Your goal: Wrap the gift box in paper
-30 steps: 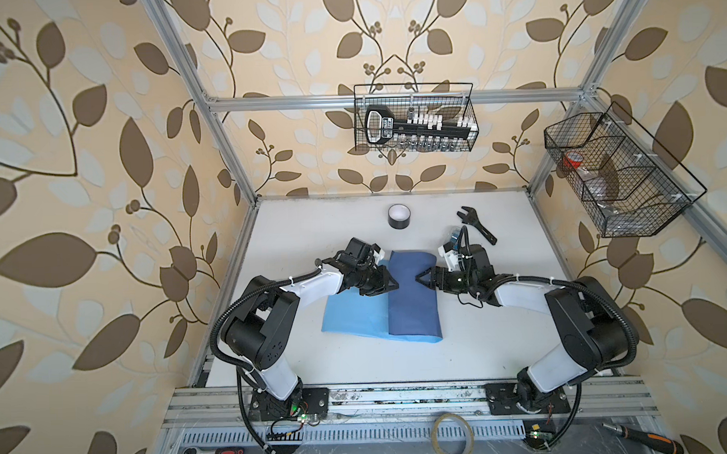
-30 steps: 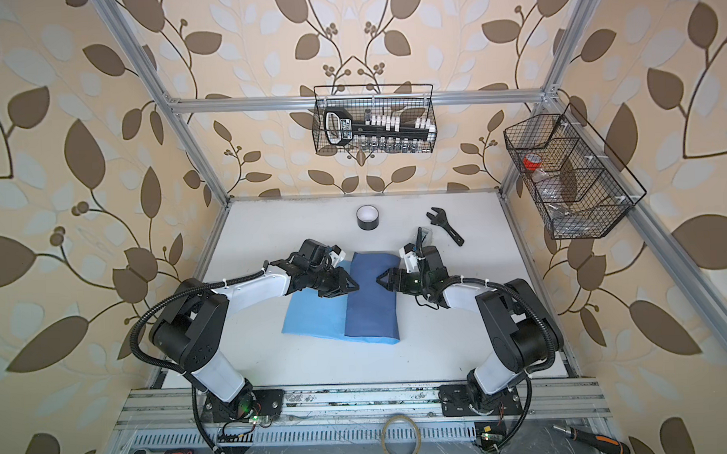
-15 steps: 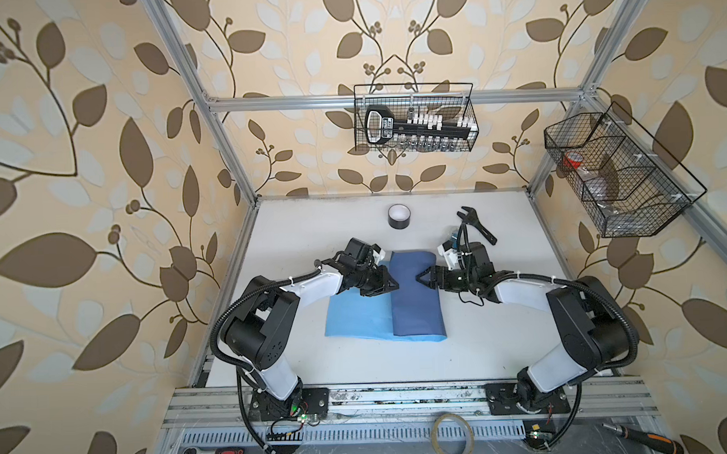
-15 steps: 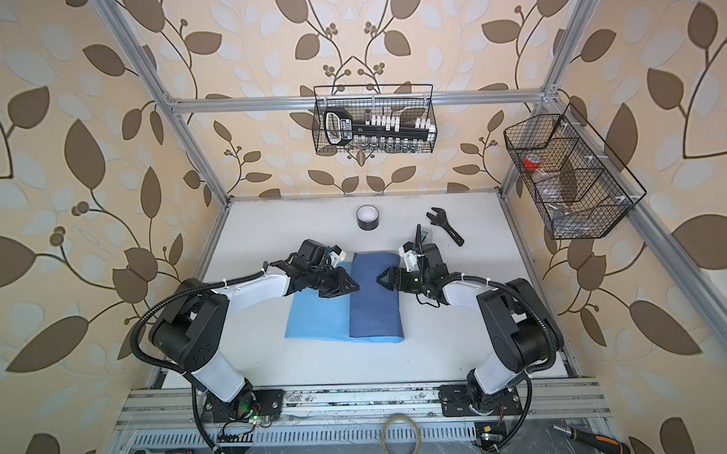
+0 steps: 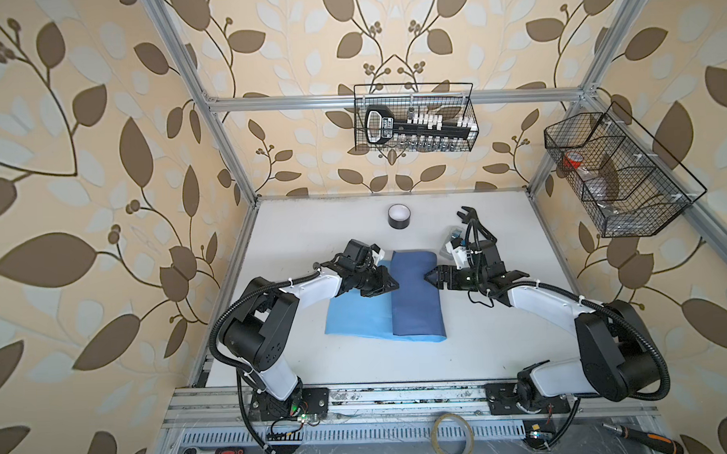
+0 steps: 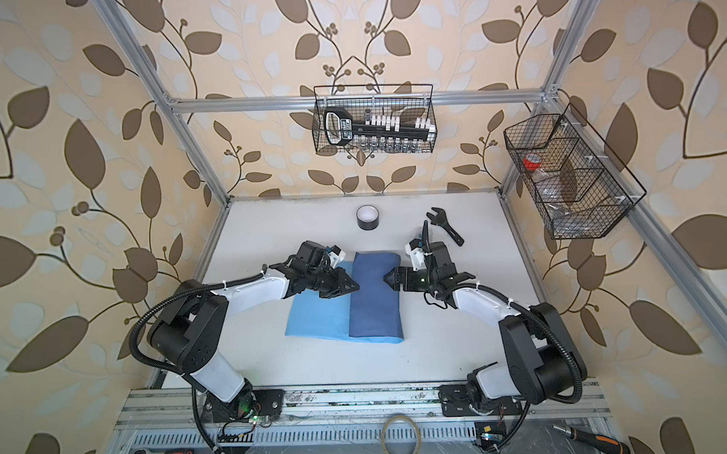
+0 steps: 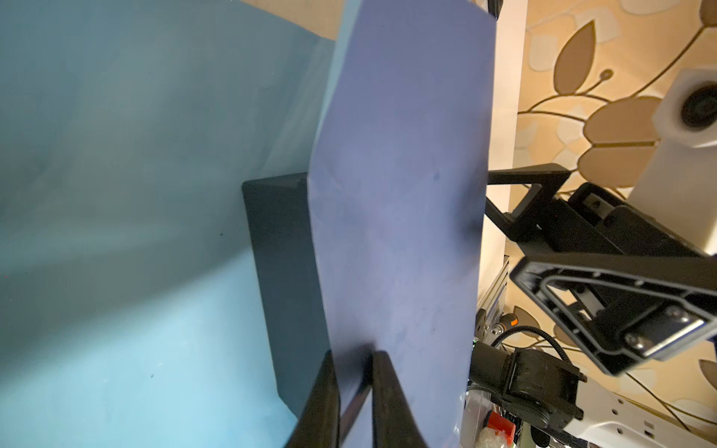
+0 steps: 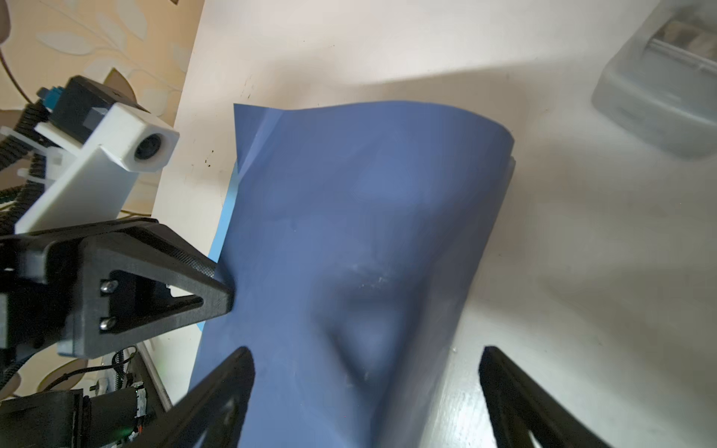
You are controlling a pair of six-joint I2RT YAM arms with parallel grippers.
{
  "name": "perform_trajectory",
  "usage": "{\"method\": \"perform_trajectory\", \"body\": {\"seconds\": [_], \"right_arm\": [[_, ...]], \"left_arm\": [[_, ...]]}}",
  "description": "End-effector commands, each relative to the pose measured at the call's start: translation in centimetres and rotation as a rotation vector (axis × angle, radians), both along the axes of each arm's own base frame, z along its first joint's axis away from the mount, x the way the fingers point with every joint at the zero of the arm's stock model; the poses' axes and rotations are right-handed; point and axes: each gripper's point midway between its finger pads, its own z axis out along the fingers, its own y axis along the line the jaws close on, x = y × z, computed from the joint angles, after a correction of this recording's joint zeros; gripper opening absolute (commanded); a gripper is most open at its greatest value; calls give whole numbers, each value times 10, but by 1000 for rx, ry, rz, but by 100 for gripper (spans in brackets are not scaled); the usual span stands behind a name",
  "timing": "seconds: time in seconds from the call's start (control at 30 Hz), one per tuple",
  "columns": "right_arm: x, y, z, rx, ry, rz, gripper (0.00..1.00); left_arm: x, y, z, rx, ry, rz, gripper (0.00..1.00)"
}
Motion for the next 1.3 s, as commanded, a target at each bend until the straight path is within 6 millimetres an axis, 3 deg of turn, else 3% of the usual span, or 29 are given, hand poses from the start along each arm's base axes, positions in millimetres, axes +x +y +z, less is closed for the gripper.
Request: {"method": "perform_trajectory", "body": {"seconds": [0.0,0.23,0.8,1.27], "right_arm": [[-9,-2,-10,-16,36,11,91],[-12,6,-20,-16,75,46,92],[-18,-8,-29,54,115,23,86],[-34,-20,-70,9,185,-33,81]], "left_arm": [[-18,19,-42,133,92,31,15],[-18,20,-43,140,88,30,14],[-18,21,-46,151,87,31,13],[-15,19,-42,139,83,36,15]]}}
